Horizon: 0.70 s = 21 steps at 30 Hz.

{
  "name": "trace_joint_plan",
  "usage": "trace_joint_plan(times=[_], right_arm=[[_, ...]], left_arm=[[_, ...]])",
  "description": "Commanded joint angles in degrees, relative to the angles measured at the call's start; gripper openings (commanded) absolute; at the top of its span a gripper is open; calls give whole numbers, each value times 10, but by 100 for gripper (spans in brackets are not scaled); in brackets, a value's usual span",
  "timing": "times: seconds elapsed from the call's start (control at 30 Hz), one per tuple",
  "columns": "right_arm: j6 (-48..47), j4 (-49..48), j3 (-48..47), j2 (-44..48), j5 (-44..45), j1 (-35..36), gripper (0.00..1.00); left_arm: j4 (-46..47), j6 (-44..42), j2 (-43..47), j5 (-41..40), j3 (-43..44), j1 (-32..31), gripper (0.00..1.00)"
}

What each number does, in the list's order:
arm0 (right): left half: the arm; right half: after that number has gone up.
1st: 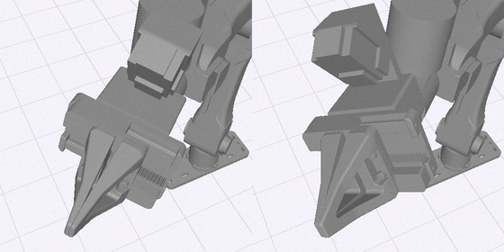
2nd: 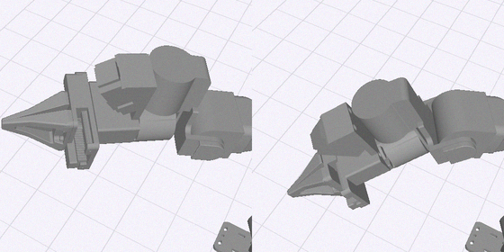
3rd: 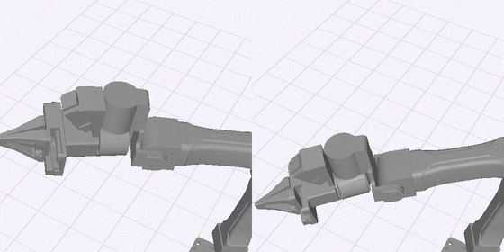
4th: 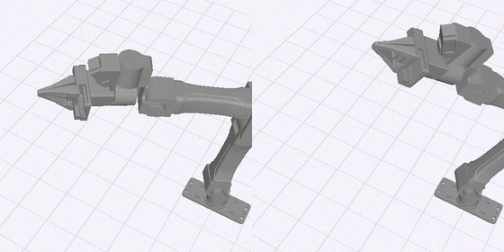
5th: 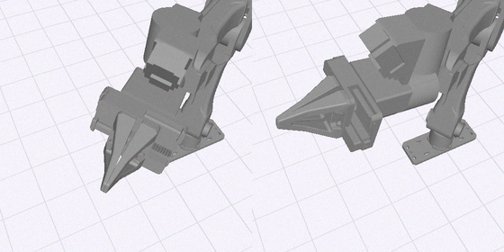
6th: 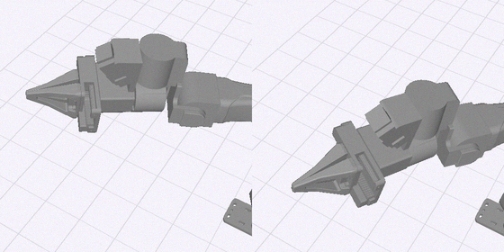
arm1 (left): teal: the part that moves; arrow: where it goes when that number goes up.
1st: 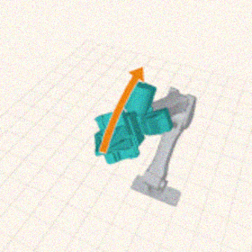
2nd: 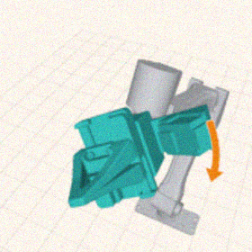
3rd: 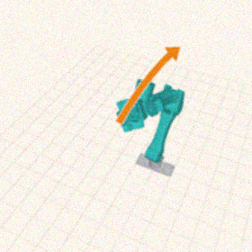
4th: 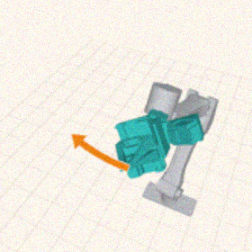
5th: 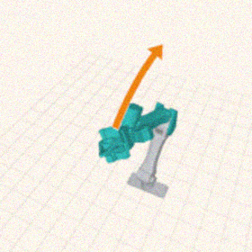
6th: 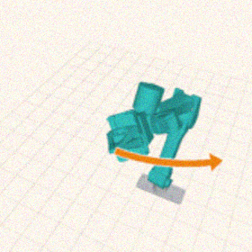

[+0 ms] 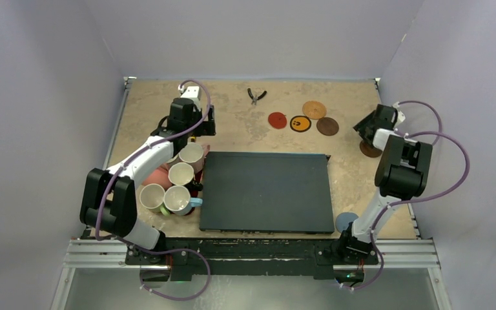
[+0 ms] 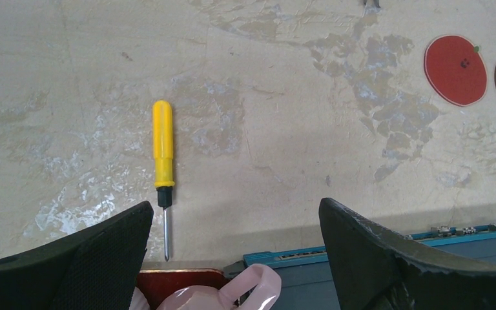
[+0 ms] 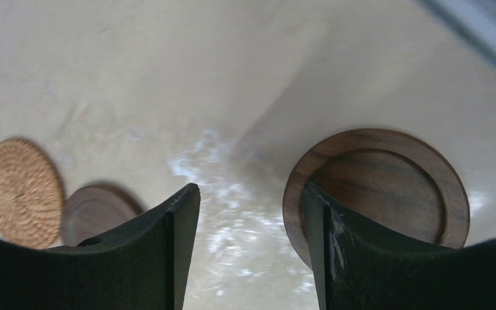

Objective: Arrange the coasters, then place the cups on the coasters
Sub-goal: Move the coaster to the center of the board.

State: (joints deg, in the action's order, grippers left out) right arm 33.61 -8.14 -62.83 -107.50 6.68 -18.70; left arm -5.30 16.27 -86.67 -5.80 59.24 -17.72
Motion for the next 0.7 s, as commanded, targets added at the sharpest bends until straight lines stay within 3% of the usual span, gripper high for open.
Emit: trace_joint_plan(times=[0.0,0.67], right_arm=[[46,19,-38,-37,0,44,63],[107,62,-248,-191,31,93,63]], left_arm=[[12,-12,-7,-3,8,-1,95],[22,-19,7,17,5,-2,94]])
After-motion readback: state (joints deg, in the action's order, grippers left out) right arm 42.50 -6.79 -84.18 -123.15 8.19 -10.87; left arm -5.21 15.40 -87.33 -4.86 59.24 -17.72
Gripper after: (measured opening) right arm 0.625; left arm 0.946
